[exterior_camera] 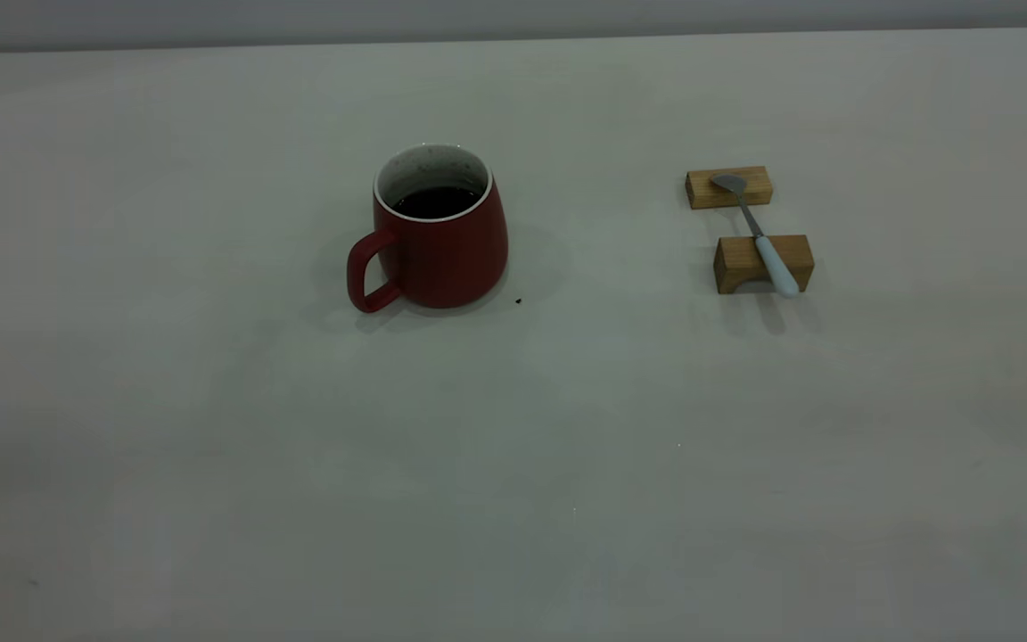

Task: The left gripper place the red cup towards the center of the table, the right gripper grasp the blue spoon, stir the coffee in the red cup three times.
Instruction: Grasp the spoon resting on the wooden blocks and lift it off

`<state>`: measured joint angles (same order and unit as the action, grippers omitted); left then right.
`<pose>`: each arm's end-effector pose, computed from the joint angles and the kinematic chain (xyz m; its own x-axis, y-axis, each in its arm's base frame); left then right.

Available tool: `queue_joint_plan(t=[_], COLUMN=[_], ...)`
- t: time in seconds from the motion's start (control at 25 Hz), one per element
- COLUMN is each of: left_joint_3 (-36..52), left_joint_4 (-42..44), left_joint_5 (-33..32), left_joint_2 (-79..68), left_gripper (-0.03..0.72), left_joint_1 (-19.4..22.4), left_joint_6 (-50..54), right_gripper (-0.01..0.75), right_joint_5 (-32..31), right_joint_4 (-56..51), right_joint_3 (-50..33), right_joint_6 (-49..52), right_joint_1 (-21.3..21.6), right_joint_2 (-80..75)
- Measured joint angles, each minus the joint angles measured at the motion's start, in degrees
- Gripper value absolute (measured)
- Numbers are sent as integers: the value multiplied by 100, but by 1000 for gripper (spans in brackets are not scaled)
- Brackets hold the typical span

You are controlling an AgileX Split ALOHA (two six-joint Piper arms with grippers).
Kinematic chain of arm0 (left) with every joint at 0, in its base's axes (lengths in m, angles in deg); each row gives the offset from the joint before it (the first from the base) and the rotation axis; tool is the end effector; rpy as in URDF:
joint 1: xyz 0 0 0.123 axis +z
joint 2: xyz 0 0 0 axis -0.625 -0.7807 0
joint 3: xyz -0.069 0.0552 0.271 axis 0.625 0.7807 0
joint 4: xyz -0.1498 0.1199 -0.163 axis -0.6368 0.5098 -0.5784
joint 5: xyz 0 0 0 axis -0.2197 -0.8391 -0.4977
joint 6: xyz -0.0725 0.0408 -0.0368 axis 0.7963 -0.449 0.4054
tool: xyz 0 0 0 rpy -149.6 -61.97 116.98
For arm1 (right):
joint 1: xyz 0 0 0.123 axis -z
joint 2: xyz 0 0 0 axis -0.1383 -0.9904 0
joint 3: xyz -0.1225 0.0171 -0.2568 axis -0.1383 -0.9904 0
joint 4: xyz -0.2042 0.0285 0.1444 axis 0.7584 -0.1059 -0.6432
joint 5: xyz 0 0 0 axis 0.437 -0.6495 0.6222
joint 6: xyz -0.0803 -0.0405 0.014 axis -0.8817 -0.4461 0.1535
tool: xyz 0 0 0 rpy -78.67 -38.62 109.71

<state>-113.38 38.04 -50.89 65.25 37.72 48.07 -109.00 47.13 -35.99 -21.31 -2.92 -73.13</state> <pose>-0.0094 0.0007 0.2678 -0.5132 0.0117 -0.8582 0.0124 0.9999 0.0062 -0.0019 0.0106 0.2637 -0.5533 -0.0634 -0.8306 -0.0696 0.9971 -0.0297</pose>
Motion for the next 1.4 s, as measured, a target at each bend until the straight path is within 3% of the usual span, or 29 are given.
queue_joint_plan(t=[0.88, 1.08, 1.4], left_joint_3=[0, 0, 0], left_joint_4=[0, 0, 0], left_joint_5=[0, 0, 0], left_joint_2=[0, 0, 0], left_gripper=[355, 355, 355], left_joint_1=[0, 0, 0], left_joint_6=[0, 0, 0], right_gripper=[251, 342, 542], right_joint_5=[-5, 364, 1518], right_joint_4=[-117, -36, -114], right_joint_3=[60, 717, 1503], right_joint_6=[259, 401, 420], right_joint_1=[0, 0, 0], right_joint_2=[-159, -1539, -4839])
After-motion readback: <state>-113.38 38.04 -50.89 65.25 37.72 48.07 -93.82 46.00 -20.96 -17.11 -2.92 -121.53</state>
